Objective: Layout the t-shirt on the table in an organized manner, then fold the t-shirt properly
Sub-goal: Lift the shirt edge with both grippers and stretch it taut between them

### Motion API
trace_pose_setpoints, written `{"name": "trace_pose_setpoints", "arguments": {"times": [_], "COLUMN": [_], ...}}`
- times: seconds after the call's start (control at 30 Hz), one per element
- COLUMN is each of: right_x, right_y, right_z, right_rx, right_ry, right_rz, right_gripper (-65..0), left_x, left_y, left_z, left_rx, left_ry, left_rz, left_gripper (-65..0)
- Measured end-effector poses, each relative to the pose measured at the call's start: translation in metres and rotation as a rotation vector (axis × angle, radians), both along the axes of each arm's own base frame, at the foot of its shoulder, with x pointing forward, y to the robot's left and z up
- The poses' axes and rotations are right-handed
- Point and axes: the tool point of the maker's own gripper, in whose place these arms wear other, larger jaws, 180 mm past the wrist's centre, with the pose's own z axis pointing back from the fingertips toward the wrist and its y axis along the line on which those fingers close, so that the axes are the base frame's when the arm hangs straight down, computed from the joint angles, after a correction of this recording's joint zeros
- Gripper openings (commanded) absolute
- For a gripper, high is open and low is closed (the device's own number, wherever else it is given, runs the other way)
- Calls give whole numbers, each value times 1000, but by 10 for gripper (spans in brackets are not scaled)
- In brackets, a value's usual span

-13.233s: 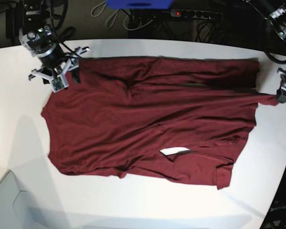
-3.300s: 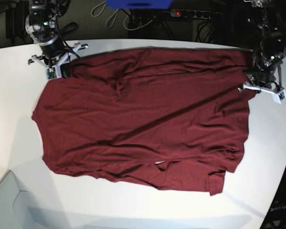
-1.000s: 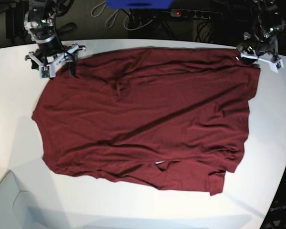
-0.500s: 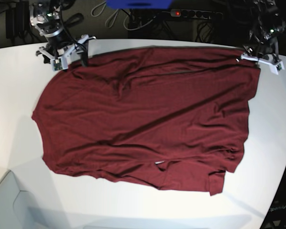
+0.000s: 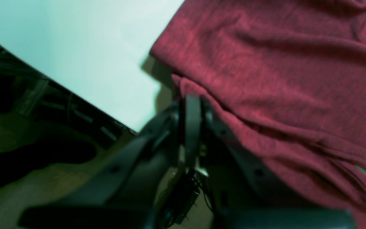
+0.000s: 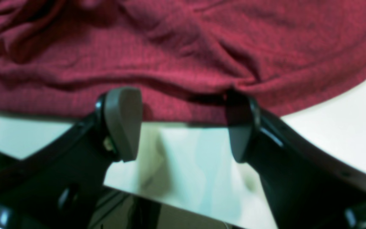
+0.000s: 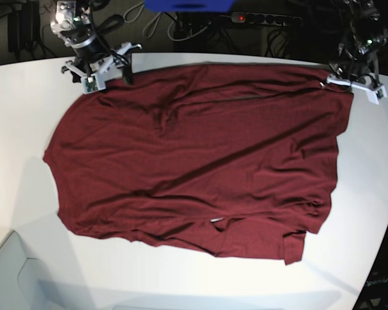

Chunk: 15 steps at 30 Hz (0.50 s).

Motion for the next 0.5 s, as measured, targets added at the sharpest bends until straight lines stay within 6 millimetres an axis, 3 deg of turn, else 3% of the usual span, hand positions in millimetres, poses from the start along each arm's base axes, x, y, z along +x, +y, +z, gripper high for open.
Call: {"name": "trace_pose_setpoints", "arguments": {"times": [0.3, 0.5], "right_x": [0, 0], "right_y": [-2, -2], "right_z": [-1, -2], "right_rx": [1, -1], "right_ry": [-4, 0], "right_rz": [-2, -3], "right_gripper": [-285, -523], "left_x": [0, 0], "left_y": [0, 0], "left_z": [0, 0], "left_rx": [-1, 0], "left_ry": [1, 1], "left_rz": [0, 1], "left_gripper": [-649, -649]}}
